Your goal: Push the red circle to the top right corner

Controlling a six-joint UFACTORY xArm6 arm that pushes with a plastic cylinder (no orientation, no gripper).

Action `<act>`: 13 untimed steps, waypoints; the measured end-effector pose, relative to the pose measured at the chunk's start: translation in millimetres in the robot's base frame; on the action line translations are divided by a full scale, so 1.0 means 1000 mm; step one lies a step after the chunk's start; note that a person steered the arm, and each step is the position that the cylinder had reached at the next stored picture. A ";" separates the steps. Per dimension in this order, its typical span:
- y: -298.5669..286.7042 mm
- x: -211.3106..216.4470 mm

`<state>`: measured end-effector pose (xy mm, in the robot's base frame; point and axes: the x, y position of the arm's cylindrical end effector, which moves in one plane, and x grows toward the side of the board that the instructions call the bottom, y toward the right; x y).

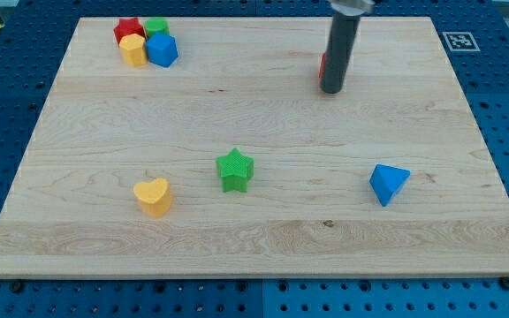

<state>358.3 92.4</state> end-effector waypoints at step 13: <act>0.114 -0.139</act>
<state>219.6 206.8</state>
